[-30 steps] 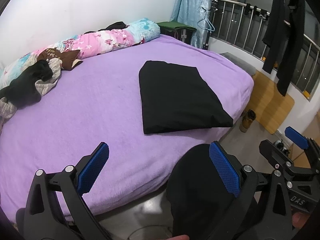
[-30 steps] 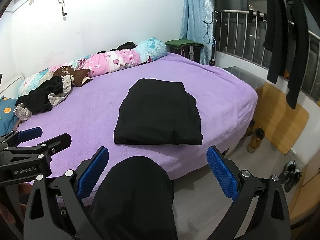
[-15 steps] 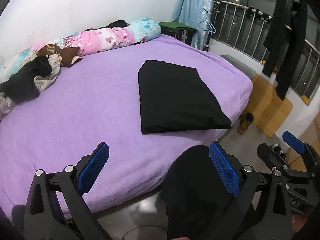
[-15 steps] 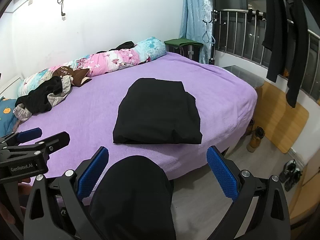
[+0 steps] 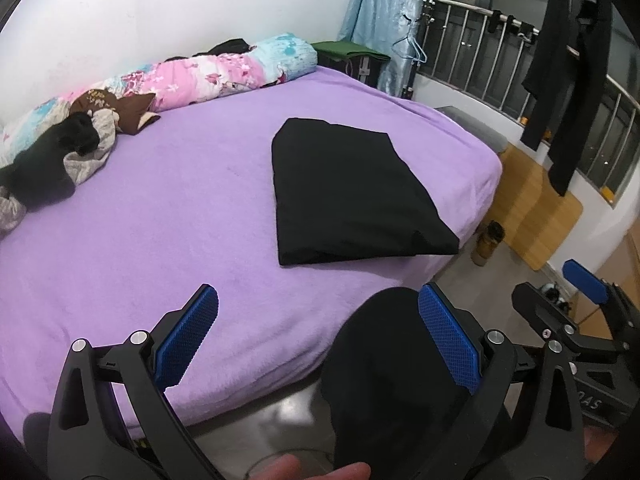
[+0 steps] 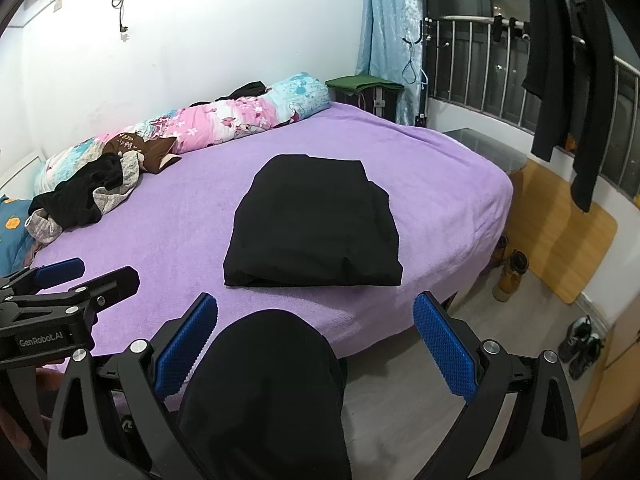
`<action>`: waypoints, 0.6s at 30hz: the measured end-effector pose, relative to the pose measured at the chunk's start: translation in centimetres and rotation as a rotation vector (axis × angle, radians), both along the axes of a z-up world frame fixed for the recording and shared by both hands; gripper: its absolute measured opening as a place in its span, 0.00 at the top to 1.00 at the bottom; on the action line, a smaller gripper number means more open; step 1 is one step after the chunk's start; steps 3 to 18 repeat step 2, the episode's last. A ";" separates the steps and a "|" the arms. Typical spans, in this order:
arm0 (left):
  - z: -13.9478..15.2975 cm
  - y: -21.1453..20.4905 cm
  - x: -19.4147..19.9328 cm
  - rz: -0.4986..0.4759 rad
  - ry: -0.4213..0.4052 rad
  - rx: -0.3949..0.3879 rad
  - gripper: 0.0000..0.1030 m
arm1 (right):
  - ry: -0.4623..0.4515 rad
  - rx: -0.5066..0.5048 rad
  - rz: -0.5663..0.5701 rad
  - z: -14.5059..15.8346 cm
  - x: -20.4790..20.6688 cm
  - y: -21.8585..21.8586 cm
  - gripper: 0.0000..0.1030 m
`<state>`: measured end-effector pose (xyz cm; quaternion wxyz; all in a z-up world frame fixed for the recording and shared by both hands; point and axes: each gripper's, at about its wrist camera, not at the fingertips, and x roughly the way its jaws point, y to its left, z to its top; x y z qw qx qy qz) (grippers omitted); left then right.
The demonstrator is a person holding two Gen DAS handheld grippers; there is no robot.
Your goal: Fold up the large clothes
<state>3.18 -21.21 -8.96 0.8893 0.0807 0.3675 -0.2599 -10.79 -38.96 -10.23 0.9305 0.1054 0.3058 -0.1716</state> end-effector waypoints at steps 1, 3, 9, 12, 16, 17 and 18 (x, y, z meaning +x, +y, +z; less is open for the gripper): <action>0.0 0.0 0.0 0.002 0.001 0.000 0.06 | -0.001 -0.002 -0.002 0.0 0.0 0.0 0.06; 0.0 0.0 0.1 0.003 0.004 -0.003 0.06 | -0.001 -0.002 -0.002 0.0 0.0 0.0 0.06; 0.0 0.0 0.1 0.003 0.004 -0.003 0.06 | -0.001 -0.002 -0.002 0.0 0.0 0.0 0.06; 0.0 0.0 0.1 0.003 0.004 -0.003 0.06 | -0.001 -0.002 -0.002 0.0 0.0 0.0 0.06; 0.0 0.0 0.1 0.003 0.004 -0.003 0.06 | -0.001 -0.002 -0.002 0.0 0.0 0.0 0.06; 0.0 0.0 0.1 0.003 0.004 -0.003 0.06 | -0.001 -0.002 -0.002 0.0 0.0 0.0 0.06; 0.0 0.0 0.1 0.003 0.004 -0.003 0.06 | -0.001 -0.002 -0.002 0.0 0.0 0.0 0.06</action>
